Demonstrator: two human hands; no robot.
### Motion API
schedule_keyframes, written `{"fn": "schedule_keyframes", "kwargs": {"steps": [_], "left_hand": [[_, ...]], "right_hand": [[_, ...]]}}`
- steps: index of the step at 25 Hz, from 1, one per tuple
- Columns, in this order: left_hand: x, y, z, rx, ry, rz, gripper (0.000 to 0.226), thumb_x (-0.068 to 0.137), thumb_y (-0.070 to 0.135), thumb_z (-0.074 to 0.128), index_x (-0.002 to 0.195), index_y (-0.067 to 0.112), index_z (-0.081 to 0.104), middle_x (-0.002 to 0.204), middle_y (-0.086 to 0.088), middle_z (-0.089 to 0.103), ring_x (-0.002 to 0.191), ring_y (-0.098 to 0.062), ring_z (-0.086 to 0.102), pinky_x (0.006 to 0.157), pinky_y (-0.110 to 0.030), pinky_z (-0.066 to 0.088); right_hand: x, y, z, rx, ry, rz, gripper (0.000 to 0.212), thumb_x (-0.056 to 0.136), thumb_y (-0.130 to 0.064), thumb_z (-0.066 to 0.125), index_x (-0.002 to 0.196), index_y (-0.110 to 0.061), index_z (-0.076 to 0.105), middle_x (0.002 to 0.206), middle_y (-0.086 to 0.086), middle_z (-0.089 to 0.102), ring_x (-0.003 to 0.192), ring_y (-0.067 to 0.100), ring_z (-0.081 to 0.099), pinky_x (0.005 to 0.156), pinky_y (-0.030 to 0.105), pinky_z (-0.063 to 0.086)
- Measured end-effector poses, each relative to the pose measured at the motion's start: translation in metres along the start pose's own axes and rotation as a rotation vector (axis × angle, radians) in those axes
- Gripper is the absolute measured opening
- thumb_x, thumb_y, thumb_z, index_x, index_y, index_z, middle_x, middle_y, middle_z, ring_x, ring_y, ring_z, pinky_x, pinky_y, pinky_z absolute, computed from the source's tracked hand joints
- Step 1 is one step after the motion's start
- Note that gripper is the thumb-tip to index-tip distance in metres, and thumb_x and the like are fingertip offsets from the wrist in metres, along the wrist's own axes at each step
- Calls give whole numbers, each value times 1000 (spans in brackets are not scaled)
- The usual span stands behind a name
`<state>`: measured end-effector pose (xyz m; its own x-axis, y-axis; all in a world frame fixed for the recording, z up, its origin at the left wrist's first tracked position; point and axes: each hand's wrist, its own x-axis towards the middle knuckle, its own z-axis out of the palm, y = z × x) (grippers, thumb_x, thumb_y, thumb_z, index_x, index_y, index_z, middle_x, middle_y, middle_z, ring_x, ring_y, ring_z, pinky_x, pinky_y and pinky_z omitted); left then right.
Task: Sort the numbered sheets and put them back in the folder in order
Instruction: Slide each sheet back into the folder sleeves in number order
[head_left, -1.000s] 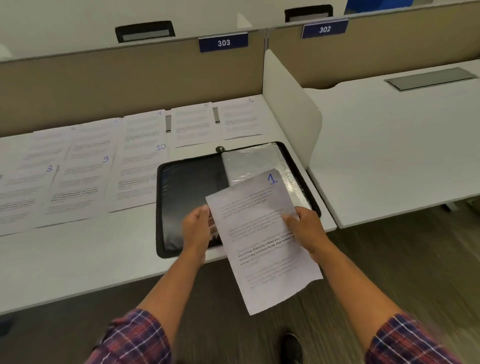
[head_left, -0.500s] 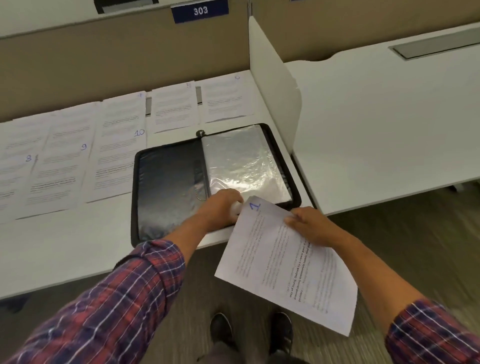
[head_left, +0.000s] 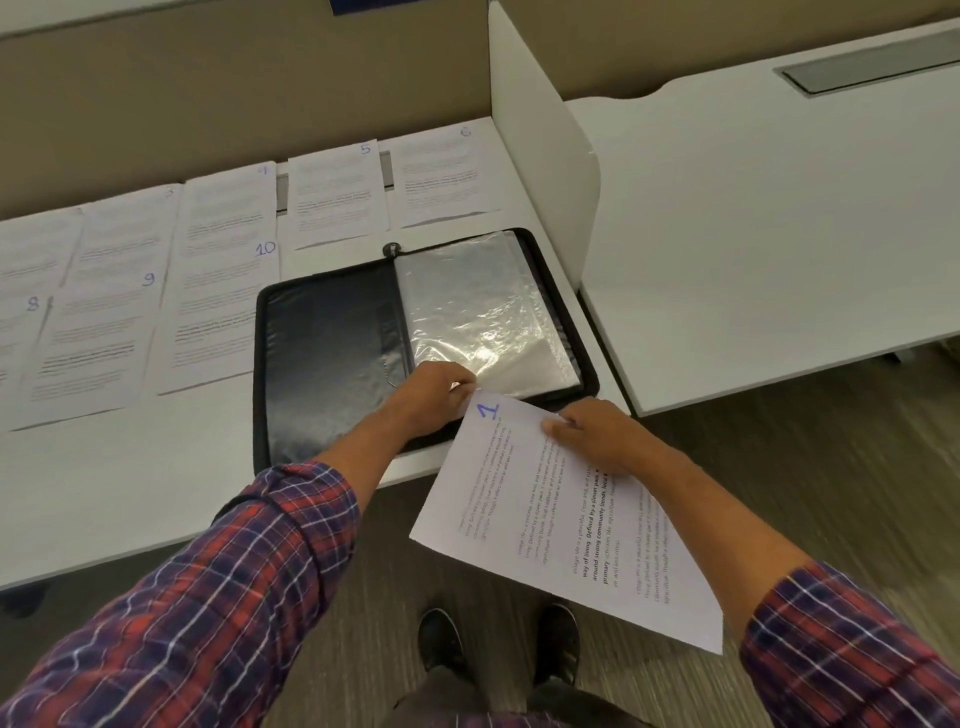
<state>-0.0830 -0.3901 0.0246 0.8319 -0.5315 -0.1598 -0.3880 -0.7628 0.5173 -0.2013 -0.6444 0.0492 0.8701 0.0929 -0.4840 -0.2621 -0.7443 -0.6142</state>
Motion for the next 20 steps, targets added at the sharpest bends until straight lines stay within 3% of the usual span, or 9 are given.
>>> {"fn": "schedule_keyframes", "kwargs": {"steps": [6,12,18,20], "left_hand": [[4,-3,3,-29,65,-40,8,92,19,77,98,13,79,100,-1,76,90,-13,68,90,-33,57],[6,-3,-2,-39,21,-44,20,102,18,64,111,9,79,108,-4,78,96,-16,68,92,-33,55],[7,0,-6,-80,15,-64,17,97,24,73,109,13,80,108,1,75,94,-8,63,88,-27,50],[7,0,-8,-62,12,-55,16,97,25,73,107,15,80,107,2,75,95,-9,64,90,-29,52]], "right_hand": [[8,-7,-3,-47,1,34,43,104,-50,53,88,-12,65,84,6,71,73,20,70,75,39,58],[17,-9,-8,-24,5,56,43,103,-50,55,82,-14,66,82,6,73,71,21,72,70,36,58],[25,-17,-12,-71,17,63,40,104,-46,53,86,-13,67,84,5,72,73,20,71,71,38,59],[27,-18,-16,-101,53,82,37,103,-43,51,80,-16,62,80,3,67,70,18,66,64,35,53]]}}
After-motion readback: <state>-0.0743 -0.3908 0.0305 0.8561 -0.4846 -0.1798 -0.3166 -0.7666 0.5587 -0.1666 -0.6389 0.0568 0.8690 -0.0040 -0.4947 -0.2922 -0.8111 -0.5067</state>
